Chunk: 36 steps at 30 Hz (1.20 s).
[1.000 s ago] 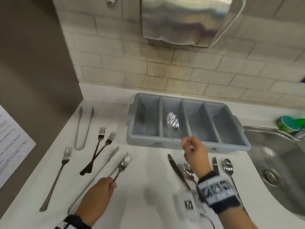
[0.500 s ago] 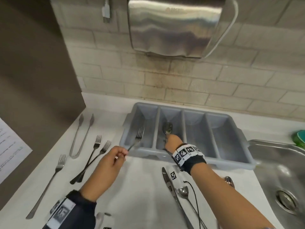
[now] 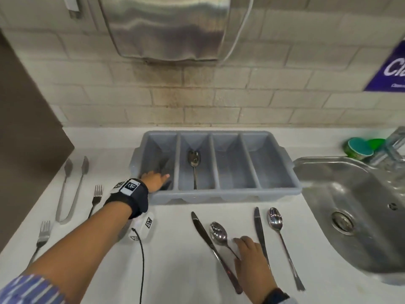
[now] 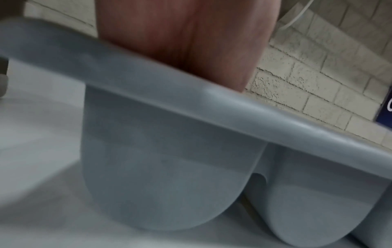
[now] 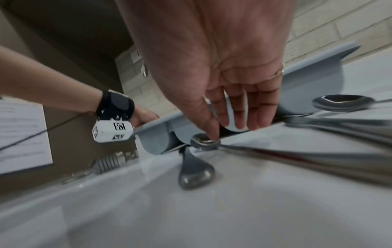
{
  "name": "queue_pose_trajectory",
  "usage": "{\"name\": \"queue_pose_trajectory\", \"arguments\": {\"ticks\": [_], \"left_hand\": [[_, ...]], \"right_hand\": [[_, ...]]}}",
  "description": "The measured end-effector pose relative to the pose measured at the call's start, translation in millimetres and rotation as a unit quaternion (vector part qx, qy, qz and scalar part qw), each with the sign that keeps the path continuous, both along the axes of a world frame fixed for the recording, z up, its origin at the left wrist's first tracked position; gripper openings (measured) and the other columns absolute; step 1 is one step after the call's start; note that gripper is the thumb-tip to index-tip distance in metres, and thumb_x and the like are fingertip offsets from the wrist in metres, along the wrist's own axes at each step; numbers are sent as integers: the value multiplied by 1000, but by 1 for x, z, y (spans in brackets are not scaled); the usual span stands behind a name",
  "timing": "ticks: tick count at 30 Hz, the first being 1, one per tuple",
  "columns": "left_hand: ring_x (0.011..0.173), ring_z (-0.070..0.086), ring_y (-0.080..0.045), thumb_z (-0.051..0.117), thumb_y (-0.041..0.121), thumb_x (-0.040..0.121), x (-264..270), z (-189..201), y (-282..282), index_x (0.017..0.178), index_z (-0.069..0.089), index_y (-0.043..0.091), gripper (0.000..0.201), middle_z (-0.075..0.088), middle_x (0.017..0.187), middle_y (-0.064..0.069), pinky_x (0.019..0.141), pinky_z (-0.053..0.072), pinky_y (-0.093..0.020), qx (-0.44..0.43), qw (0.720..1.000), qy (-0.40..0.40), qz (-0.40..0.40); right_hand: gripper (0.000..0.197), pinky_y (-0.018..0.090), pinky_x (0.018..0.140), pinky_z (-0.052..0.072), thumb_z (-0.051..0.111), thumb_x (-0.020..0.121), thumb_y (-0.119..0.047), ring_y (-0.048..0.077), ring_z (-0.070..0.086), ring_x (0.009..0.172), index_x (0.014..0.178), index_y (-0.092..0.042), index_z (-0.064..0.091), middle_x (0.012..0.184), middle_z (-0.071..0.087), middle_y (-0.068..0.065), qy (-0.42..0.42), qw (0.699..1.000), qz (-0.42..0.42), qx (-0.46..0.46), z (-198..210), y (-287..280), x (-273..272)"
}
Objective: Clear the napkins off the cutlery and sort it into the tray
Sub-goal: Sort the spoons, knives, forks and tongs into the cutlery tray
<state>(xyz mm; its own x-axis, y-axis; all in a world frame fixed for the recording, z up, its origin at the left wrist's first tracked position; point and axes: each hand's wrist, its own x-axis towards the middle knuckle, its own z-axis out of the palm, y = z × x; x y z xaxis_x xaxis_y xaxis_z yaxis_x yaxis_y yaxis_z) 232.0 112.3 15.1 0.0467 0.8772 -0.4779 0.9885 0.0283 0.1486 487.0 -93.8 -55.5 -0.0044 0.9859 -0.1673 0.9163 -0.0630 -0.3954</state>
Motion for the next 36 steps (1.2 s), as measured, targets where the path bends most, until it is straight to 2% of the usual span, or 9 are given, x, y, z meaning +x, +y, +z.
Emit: {"name": "queue_pose_trajectory", "arguments": {"ticks": [4, 8, 12, 16, 19, 23, 26, 29, 36], "left_hand": [[137, 45, -35, 29, 23, 108, 0, 1, 1, 142, 48, 5, 42, 48, 149, -23, 116, 35, -40, 40, 999, -2, 1], [111, 55, -34, 50, 7, 97, 19, 4, -45, 114, 67, 9, 24, 61, 123, -15, 100, 44, -42, 291, 939, -182, 11], [70, 50, 3, 50, 19, 98, 55, -2, -130, 103, 66, 22, 17, 69, 102, 5, 76, 44, -23, 158, 941, -272, -123], [109, 61, -17, 45, 16, 97, 81, -33, -168, 119, 65, 18, 30, 60, 131, 2, 98, 49, -32, 17, 918, -253, -305], [132, 49, -30, 39, 20, 100, 90, -51, -174, 145, 45, 19, 45, 39, 156, 1, 110, 43, -41, -31, 905, -199, -375], [123, 51, -35, 15, 37, 95, 85, -54, -170, 139, 50, 14, 60, 48, 145, -6, 102, 47, -48, -27, 912, -117, -393], [117, 53, -34, 34, 26, 104, 65, -56, -171, 125, 58, 10, 36, 54, 131, -9, 99, 47, -48, -40, 934, -83, -345], [114, 54, -32, 38, 25, 103, 39, -58, -178, 117, 58, 7, 30, 56, 125, -9, 99, 47, -45, -31, 953, -67, -295], [110, 55, -20, 41, 6, 98, -16, -60, -193, 118, 56, 19, 28, 53, 113, 5, 85, 40, -32, 25, 986, -67, -151]], "right_hand": [[47, 31, 80, 44, 64, 78, -13, 25, 47, 110, 122, -12, 50, 117, 51, 1, -26, 998, -32, -55, 0, -3, 6], [16, 20, 59, 28, 65, 78, -17, 16, 40, 79, 91, -18, 55, 75, 36, -8, -46, 995, -63, -53, 3, 1, 2], [14, 17, 46, 28, 49, 87, -12, 16, 41, 65, 77, -19, 41, 64, 38, -9, 12, 994, -106, -26, 3, 1, 2], [36, 31, 59, 41, 47, 86, -8, 10, 52, 60, 69, -37, 33, 60, 48, -7, 86, 984, -154, -38, 8, -18, 17], [41, 14, 53, 37, 49, 85, 0, 1, 53, 61, 76, -39, 38, 55, 44, -9, 117, 983, -142, 20, 31, -27, 18], [30, -1, 55, 37, 46, 83, 13, -11, 52, 63, 91, -17, 50, 65, 49, -9, 179, 972, -117, 97, 81, 8, -3], [36, -7, 63, 36, 38, 79, 22, -5, 57, 76, 99, 0, 58, 87, 60, 7, 216, 967, -100, 88, 105, 66, -27], [36, 14, 82, 39, 42, 86, 11, 31, 57, 107, 120, 6, 53, 115, 62, 22, 184, 980, -65, 43, 109, 134, -56], [34, 37, 98, 43, 46, 90, -9, 34, 51, 118, 120, 3, 53, 128, 55, 22, 20, 994, -27, -104, 71, 217, -102]]}}
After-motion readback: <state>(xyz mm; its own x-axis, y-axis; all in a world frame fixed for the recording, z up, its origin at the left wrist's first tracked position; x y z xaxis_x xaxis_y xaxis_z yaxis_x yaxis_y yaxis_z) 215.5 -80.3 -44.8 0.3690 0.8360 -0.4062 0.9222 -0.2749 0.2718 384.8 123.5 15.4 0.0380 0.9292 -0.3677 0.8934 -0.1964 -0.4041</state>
